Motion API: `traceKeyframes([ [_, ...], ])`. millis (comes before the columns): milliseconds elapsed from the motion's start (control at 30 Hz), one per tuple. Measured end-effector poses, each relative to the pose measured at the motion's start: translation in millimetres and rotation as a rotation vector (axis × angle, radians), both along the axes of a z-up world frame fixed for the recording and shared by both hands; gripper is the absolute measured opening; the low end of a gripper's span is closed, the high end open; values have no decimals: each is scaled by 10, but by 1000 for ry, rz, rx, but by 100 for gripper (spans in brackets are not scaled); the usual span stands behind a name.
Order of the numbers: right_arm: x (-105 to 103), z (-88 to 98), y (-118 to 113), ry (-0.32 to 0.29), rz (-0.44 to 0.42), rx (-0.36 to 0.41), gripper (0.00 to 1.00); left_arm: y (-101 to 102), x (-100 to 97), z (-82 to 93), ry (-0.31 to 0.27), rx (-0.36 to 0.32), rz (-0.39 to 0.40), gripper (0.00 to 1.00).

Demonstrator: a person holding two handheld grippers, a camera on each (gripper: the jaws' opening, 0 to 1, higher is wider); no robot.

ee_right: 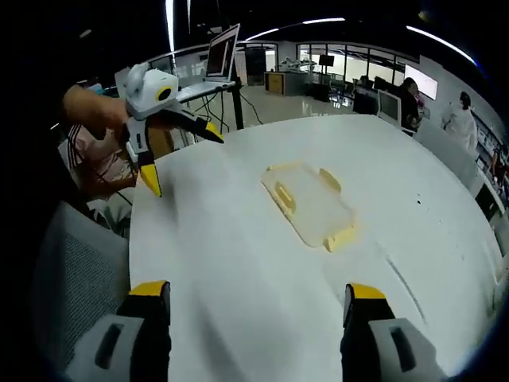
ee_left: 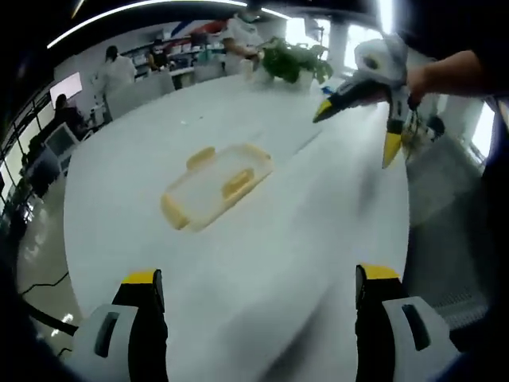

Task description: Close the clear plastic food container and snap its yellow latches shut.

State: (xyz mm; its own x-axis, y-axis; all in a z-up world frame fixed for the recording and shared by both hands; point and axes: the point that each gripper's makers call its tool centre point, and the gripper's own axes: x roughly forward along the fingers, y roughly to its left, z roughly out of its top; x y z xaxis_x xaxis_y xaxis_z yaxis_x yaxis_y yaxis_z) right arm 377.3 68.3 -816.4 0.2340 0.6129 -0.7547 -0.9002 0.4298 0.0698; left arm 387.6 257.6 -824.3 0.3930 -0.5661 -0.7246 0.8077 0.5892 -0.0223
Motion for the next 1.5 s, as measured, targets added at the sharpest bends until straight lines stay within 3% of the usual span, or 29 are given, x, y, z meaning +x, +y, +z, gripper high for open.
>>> traceKeyframes([
  [167,108,-32,10,-8,9,-7,91,-5,144,-93,8,10,-19,99],
  [333,243,-22,54,-14,24,-1,90,-22,319,-62,-16,-5,-36,99],
  [500,381,-69,83,-22,42,-4,90,5,446,-87,-25,36,-110,99],
  [567,440,-81,83,-23,38,-2,89,-2,494,-70,-11,17,-117,99],
  [700,534,-78,108,-23,26,18,88,-2,562,-53,-33,26,-159,99],
  [1033,705,-100,66,-34,44,0,88,28,658,-152,-18,57,-212,95],
  [1233,849,-122,26,-55,80,-39,87,3,718,-213,-19,82,-300,95],
  [1367,947,-123,3,-58,99,-45,85,-48,755,-198,-26,60,-384,91],
  [1400,945,-109,17,-62,124,-40,83,-47,774,-212,-50,72,-424,91],
  [1500,974,-123,18,-50,143,-53,81,6,835,-301,-35,100,-442,92],
])
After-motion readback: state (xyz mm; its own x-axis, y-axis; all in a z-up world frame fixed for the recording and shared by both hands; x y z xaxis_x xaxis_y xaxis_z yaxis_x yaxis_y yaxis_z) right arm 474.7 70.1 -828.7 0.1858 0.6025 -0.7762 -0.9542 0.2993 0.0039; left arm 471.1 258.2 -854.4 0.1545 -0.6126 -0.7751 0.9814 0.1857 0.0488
